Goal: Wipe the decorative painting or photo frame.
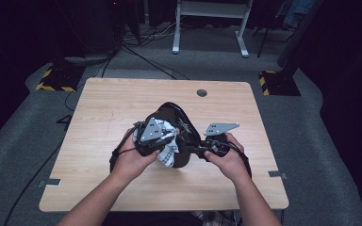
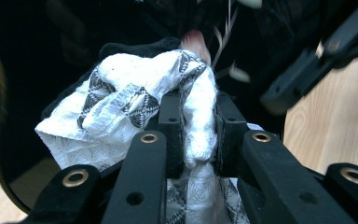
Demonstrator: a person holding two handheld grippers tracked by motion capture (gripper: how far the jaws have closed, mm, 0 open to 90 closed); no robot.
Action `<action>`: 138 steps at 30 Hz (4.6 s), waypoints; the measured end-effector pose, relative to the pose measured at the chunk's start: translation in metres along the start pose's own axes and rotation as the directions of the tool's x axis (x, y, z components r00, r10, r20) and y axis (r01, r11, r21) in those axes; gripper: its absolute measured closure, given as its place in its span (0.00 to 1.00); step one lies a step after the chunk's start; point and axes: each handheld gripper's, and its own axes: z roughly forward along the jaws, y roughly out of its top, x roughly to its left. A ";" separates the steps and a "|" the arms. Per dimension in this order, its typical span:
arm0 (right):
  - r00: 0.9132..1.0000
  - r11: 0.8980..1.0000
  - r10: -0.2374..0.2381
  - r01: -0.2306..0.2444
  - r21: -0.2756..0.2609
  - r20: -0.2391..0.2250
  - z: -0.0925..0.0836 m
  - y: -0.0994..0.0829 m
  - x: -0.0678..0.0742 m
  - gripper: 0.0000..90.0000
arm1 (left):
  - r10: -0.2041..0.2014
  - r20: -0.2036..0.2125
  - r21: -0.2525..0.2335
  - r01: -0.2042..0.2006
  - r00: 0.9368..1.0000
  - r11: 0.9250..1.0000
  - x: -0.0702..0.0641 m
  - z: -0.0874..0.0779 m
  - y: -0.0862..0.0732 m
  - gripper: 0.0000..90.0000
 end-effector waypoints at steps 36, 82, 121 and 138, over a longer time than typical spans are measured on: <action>1.000 1.000 0.002 -0.002 -0.001 -0.002 0.000 0.000 0.000 0.85 | -0.081 0.030 -0.006 0.081 0.996 0.997 0.009 0.006 -0.028 0.86; 0.999 1.000 0.014 -0.014 0.024 -0.032 -0.005 -0.002 -0.005 0.85 | -0.101 -0.021 -0.014 0.101 0.995 0.995 0.029 -0.005 -0.020 0.86; 0.999 0.999 0.015 -0.014 0.038 -0.036 -0.003 -0.002 -0.003 0.84 | -0.113 -0.058 -0.028 0.112 0.992 0.993 0.035 -0.010 -0.012 0.86; 0.999 0.999 0.013 -0.012 0.037 -0.038 -0.003 -0.001 -0.003 0.84 | -0.130 -0.065 -0.033 0.128 0.989 0.991 0.038 -0.010 -0.016 0.86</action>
